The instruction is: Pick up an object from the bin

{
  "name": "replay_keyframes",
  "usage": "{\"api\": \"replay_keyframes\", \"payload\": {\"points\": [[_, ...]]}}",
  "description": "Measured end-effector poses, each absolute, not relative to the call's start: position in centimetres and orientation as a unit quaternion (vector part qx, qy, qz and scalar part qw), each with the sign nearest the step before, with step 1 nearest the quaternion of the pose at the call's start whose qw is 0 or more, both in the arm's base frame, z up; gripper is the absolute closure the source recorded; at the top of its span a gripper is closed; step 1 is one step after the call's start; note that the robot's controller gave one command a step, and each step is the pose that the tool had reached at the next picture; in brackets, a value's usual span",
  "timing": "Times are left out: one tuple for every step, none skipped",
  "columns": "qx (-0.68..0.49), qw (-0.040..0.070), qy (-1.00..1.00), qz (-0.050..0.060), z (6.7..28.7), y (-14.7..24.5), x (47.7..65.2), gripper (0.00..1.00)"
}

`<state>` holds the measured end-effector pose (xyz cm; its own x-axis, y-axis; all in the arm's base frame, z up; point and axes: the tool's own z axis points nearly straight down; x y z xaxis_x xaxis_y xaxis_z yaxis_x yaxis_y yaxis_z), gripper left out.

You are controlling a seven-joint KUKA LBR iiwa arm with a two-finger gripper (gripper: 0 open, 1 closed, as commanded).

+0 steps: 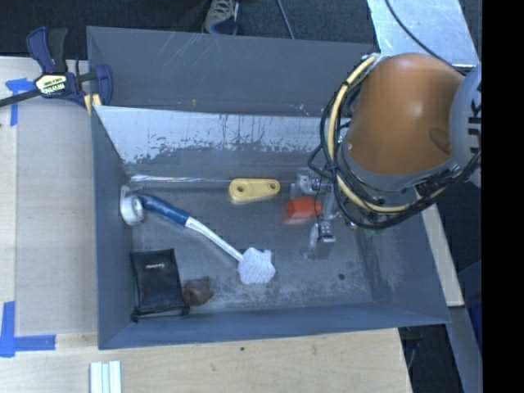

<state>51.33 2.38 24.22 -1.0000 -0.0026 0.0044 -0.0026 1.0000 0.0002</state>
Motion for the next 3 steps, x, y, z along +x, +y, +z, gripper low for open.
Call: {"api": "replay_keyframes", "payload": {"points": [[0.001,-0.002,-1.0,0.0,24.6,2.4,51.5,0.0],[-0.111,-0.003,-0.994,-0.001,13.4,5.3,50.6,0.0],[-0.13,-0.008,-0.991,-0.002,16.2,9.0,50.3,0.0]]}}
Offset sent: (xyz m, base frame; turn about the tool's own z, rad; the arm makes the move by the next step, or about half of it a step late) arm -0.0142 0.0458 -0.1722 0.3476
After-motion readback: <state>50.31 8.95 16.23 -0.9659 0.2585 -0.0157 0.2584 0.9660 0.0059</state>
